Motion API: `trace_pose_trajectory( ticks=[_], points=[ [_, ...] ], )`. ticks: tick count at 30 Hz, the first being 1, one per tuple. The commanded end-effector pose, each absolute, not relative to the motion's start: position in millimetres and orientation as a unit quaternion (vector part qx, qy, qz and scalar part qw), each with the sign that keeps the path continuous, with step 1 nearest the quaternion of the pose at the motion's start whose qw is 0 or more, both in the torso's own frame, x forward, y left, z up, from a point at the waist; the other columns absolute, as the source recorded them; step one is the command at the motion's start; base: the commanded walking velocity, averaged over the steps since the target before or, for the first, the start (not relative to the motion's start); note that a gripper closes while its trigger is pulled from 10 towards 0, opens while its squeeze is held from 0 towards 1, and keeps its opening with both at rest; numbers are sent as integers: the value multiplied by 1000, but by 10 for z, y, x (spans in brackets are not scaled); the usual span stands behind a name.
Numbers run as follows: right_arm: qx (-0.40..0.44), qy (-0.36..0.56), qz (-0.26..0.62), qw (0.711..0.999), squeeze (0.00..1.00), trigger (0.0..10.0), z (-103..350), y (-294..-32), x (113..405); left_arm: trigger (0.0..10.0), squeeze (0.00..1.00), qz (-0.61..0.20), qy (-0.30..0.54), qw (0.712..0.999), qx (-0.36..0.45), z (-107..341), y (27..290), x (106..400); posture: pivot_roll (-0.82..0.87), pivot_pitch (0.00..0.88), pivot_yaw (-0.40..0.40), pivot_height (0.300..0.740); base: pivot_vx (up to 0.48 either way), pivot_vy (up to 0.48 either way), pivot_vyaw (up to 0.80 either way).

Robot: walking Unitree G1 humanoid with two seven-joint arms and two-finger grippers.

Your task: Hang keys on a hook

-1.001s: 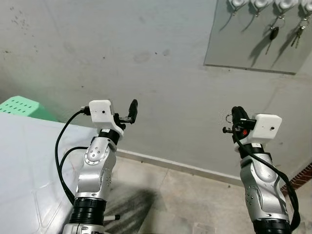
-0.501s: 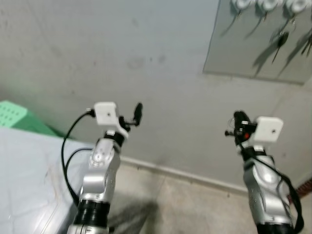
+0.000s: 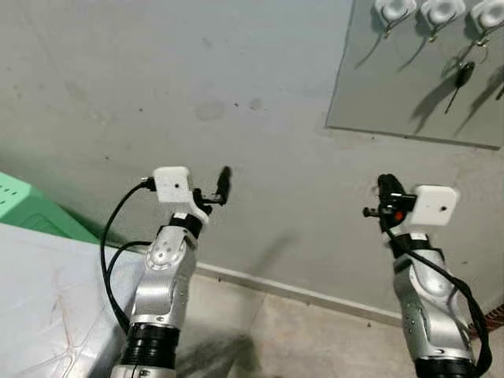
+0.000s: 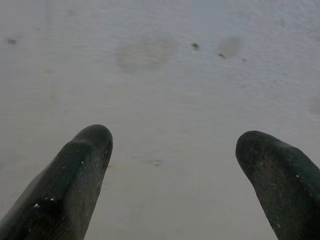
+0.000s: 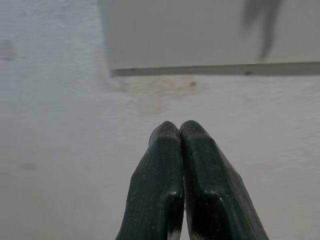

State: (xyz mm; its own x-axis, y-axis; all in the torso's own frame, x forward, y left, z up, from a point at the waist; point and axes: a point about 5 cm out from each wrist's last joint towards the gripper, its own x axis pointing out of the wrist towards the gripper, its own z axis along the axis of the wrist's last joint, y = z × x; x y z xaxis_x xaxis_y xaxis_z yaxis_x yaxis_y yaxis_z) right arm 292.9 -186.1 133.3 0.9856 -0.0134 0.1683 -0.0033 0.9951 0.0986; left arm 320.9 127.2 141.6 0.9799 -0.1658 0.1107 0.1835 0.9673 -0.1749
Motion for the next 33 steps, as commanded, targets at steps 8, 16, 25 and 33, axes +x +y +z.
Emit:
trace_pose_trajectory(
  ticks=[8, 16, 25, 33],
  points=[
    [52, -77, 3, 996, 0, 10000, 1331, -1824, 2941, 10000, 0, -73, -50, 992, -89, 1411, 1344, 3190, -61, 35, 27, 721, 0, 0, -753],
    [53, -71, 3, 996, 0, 10000, 1325, -1819, 2944, 10000, 0, -71, -50, 992, -86, 1410, 1366, 3181, -58, 44, 26, 721, 0, 0, -739],
    [51, -72, 0, 996, 0, 10000, 1335, -1824, 2946, 10000, 0, -74, -53, 993, -81, 1428, 1379, 3183, -55, 58, 30, 721, 0, 0, -726],
    [52, -71, -1, 996, 0, 10000, 1332, -1822, 2940, 10000, 0, -83, -55, 993, -68, 1443, 1368, 3185, -55, 61, 33, 721, 0, -54, -725]
  ],
)
